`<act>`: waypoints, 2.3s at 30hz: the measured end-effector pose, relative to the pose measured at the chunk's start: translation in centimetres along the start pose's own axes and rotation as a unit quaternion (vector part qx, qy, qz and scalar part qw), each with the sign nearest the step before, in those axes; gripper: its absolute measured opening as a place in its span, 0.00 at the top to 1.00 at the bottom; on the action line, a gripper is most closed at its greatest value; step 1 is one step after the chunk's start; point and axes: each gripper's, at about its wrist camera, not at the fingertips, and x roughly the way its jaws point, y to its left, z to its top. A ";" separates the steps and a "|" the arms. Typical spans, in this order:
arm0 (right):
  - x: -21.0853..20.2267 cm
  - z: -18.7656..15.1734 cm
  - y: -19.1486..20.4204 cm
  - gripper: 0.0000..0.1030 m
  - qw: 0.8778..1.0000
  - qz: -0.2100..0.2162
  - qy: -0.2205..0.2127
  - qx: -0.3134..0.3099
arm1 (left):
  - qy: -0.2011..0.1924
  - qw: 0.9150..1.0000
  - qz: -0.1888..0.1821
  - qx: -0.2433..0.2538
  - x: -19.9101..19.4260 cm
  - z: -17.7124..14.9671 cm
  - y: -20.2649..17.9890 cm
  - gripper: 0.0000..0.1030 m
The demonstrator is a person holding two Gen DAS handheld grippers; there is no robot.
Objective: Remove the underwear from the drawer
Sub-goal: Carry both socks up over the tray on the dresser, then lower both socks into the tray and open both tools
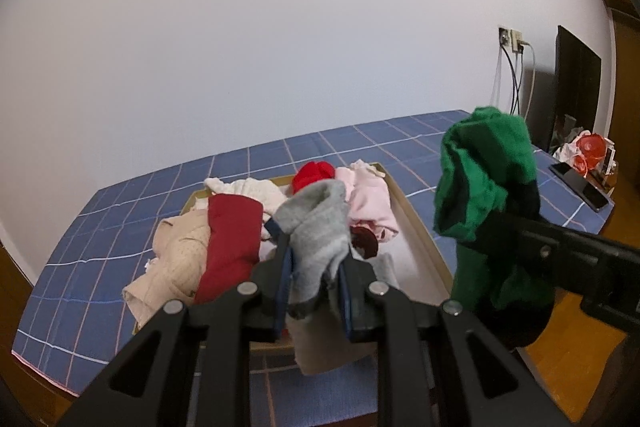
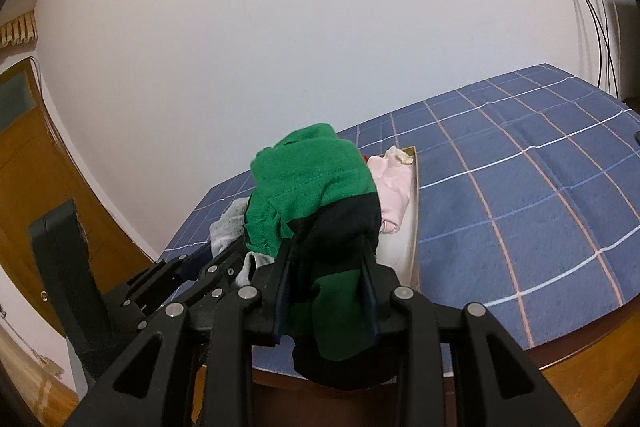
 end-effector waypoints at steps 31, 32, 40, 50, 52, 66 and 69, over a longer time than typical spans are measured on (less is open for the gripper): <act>8.8 1.3 -1.4 0.68 0.996 -0.038 0.078 0.003 | 0.075 0.997 0.026 -0.022 8.4 0.3 1.1 0.82; 9.3 1.2 -1.7 0.68 0.996 -0.036 0.085 0.009 | 0.080 0.996 0.026 -0.022 8.8 0.2 1.2 0.82; 12.4 0.8 -2.2 0.68 0.993 -0.061 0.103 0.015 | 0.104 0.994 0.034 -0.002 11.4 -0.4 0.5 0.82; 13.4 0.6 -2.6 0.65 0.992 -0.094 0.083 -0.026 | 0.112 0.993 0.013 -0.029 13.4 -0.8 1.4 0.72; 13.5 0.5 -2.4 0.63 0.992 -0.096 0.074 -0.046 | 0.113 0.993 0.016 -0.037 13.4 -0.9 2.0 0.56; 5.5 0.4 -1.6 0.38 0.999 -0.016 -0.030 -0.009 | 0.039 0.996 0.078 -0.035 3.1 -3.7 4.7 0.00; 4.7 -0.1 0.3 0.44 0.998 -0.021 -0.036 -0.052 | 0.040 0.991 0.098 -0.084 1.4 -5.0 8.1 0.01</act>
